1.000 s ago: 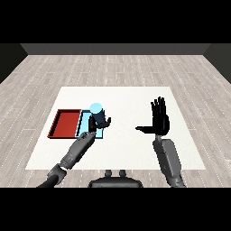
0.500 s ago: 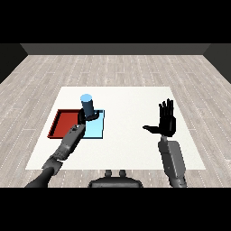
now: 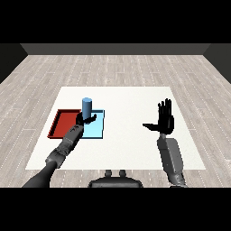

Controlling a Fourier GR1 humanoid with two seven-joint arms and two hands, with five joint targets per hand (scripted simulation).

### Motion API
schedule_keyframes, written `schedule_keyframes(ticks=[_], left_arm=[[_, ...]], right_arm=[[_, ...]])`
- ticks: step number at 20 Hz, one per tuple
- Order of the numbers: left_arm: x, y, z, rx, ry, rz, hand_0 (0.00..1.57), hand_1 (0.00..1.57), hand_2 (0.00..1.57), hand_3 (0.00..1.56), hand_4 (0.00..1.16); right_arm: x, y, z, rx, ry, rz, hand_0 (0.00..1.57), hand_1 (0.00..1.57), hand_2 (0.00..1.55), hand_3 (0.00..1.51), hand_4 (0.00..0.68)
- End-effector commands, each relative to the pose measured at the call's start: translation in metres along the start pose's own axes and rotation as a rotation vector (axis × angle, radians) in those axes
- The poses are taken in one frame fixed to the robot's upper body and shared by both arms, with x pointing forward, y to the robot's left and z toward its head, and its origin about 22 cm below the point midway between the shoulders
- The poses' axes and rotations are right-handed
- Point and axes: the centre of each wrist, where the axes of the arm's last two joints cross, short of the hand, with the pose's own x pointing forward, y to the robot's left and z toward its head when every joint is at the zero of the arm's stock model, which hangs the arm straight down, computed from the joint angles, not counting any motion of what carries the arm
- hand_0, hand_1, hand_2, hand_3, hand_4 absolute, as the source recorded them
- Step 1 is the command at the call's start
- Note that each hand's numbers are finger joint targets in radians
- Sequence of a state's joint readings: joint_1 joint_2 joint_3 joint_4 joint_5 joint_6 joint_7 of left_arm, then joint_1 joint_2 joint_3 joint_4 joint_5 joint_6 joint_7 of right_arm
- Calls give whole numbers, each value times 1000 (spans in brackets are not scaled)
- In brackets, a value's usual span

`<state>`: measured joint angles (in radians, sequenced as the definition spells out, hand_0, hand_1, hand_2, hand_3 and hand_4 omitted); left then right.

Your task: Pick the blue can and put it in the blue box

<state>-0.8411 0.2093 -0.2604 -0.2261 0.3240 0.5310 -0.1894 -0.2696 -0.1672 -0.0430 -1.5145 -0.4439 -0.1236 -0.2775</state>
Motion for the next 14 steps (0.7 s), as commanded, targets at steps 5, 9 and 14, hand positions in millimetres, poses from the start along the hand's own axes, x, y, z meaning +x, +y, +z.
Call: schedule_keyframes(ticks=[5, 9, 14], left_arm=[[-86, -8, 36, -49, 257, -146, 1148, 1148, 1050, 640, 908], [-73, 13, 19, -101, 311, -95, 1348, 1348, 1240, 399, 606], [-56, 1, 16, -41, 212, -290, 0, 0, 0, 0, 96]], right_arm=[[-2, -5, 6, -18, 8, 7, 0, 0, 0, 0, 0], [-19, 10, 8, -2, 1, -8, 0, 0, 0, 0, 0], [-17, 8, 7, 17, -13, -34, 0, 0, 0, 0, 0]])
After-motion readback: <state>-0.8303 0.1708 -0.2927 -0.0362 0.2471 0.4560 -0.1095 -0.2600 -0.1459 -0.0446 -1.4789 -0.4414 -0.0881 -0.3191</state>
